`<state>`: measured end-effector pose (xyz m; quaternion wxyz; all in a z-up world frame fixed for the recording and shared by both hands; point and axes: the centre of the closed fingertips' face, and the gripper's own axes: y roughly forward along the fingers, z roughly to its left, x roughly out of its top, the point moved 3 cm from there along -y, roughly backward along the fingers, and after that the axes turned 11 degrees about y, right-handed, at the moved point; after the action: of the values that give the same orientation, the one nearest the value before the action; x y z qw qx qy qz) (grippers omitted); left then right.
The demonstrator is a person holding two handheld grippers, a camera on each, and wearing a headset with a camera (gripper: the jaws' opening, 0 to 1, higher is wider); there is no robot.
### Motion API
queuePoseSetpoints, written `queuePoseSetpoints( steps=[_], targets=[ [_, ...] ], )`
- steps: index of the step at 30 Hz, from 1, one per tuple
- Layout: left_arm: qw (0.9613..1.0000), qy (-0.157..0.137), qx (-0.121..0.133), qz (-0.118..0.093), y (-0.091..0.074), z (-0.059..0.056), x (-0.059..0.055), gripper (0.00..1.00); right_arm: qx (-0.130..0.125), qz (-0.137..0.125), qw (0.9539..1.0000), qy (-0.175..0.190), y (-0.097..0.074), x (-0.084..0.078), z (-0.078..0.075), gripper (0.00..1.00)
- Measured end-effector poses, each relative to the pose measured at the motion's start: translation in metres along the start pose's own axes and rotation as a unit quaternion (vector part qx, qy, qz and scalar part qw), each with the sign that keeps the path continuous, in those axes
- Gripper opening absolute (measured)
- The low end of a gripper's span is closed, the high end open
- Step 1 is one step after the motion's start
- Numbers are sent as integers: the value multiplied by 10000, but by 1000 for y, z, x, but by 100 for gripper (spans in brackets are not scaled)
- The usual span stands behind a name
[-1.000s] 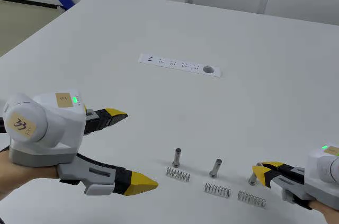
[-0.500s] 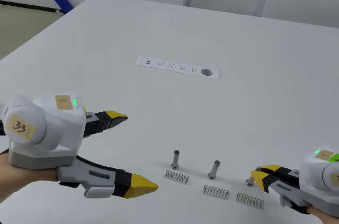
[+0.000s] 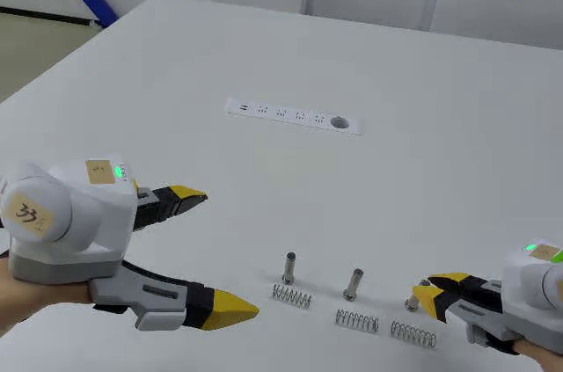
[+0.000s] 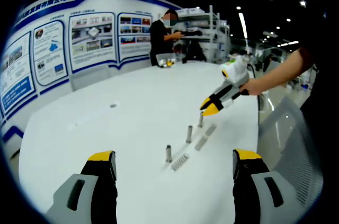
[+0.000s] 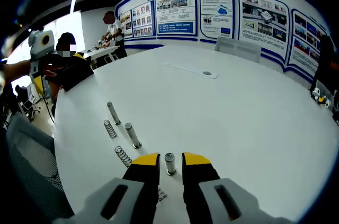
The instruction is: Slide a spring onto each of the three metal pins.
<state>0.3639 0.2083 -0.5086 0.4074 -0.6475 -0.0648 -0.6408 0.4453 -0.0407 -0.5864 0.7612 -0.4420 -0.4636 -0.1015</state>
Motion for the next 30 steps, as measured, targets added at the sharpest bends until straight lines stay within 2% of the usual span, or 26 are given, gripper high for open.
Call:
queuePoseSetpoints(
  steps=[3,6,10,11,13,16,20,23,26,30],
  targets=[
    [10000,-2,-9,4,1,-1,0,93,-165,-175,9997,18,-10,4,-7,18],
    [10000,20,-34,28,1,-2,-1,93,-239,-165,9995,78,-17,-3,-15,20],
    [10000,21,-51,34,3,-2,-1,93,-83,175,9998,-14,-23,-23,-16,22],
    [10000,26,-55,37,3,-2,-1,93,-36,311,9994,-175,-25,-29,-15,22],
    [10000,28,-67,40,5,-3,-1,93,-5,414,9983,-406,-27,-34,-13,22],
    [9999,17,-96,39,6,-5,-1,93,175,443,9980,-424,-25,-37,-7,22],
    [9999,37,-134,90,8,-7,-2,93,419,621,9954,-604,-19,-43,2,23],
    [9998,27,-145,109,9,-8,-4,93,582,884,9913,-786,-13,-53,5,23],
    [9998,-2,-139,116,8,-7,-5,93,624,1024,9894,-816,-8,-59,5,23],
    [9998,-23,-135,155,9,-6,-8,93,629,1061,9900,-680,-4,-59,3,23]
  ],
)
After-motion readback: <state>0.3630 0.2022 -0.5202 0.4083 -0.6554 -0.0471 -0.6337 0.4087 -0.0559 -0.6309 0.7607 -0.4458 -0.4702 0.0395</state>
